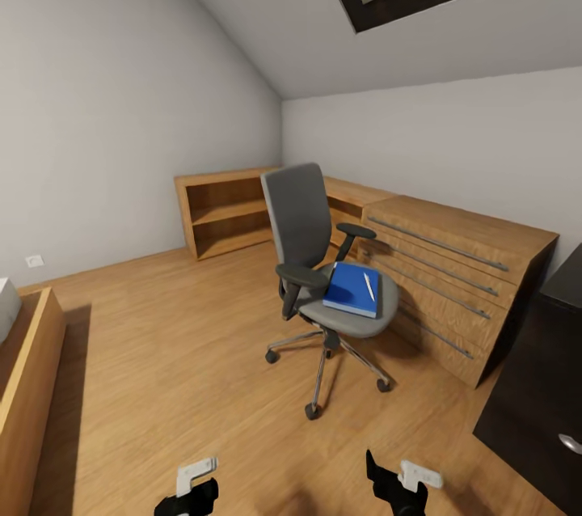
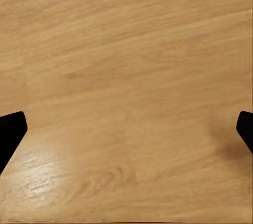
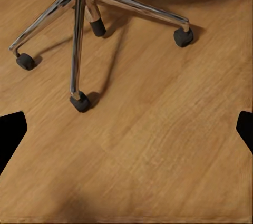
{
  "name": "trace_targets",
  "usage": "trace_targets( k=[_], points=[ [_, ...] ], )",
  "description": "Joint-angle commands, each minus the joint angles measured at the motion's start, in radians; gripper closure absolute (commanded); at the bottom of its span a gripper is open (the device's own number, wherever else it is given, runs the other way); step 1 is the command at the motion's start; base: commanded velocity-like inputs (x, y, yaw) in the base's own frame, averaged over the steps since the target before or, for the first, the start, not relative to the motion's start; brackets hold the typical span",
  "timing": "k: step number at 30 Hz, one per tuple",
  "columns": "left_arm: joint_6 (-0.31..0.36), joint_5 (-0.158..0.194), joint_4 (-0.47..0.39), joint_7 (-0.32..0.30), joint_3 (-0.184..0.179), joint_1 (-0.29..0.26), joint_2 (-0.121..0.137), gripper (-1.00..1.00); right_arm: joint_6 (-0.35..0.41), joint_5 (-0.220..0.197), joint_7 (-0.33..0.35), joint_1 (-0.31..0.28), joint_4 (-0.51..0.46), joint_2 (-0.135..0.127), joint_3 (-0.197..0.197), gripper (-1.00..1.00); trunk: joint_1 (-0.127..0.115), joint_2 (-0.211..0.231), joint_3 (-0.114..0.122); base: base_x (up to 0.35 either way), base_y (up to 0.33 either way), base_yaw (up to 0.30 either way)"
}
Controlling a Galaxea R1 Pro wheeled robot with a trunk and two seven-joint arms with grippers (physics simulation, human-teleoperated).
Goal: In the bedroom, organize the workspace by keeping the computer under the desk, ensuring the monitor is on the desk, placing the keyboard on the desk next to the monitor, placing the mouse on the desk next to the keyboard, moving the folder from the swivel chair onto the desk next to the mouse, stacking the notebook on top of the folder with the pen on top of the notebook, and positioning the swivel chair next to the desk.
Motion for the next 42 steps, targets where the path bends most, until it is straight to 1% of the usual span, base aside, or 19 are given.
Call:
trace_targets(
  k=[1, 15, 27, 31, 35, 42],
  points=[
    [-0.007, 0.008, 0.005, 0.004, -0.009, -0.001, 0.0, -1.0, -0.004, -0.006, 0.01, 0.0, 0.002, 0.0, -0.008, -1.0, -0.004, 0.007, 0.002, 0.0, 0.0, 0.0],
    [-0.018, 0.009, 0.051, 0.007, -0.009, -0.001, 0.003, -1.0, -0.005, -0.006, 0.01, 0.005, 0.002, -0.002, -0.008, -1.0, -0.058, 0.105, 0.046, 0.0, 0.0, -0.02],
    [-0.002, 0.01, 0.061, 0.003, -0.009, -0.001, 0.003, -1.0, -0.004, -0.005, 0.01, 0.005, 0.005, 0.003, -0.008, -1.0, -0.104, 0.189, 0.088, 0.0, 0.0, -0.228],
    [0.005, 0.01, 0.061, -0.014, -0.009, -0.001, 0.004, -1.0, -0.004, -0.006, 0.009, 0.006, 0.005, 0.003, -0.008, -1.0, -0.119, 0.217, 0.102, 0.0, 0.0, -0.25],
    [0.008, 0.012, 0.061, -0.035, -0.007, -0.001, 0.014, -1.0, -0.004, -0.006, 0.008, 0.006, 0.005, 0.002, -0.008, -1.0, -0.134, 0.245, 0.116, 0.0, 0.0, -0.25],
    [0.006, 0.013, 0.061, -0.042, -0.006, -0.001, 0.018, -1.0, -0.004, -0.009, 0.006, 0.006, 0.005, 0.0, -0.009, -1.0, -0.161, 0.294, 0.141, 0.0, 0.0, -0.26]
  ],
)
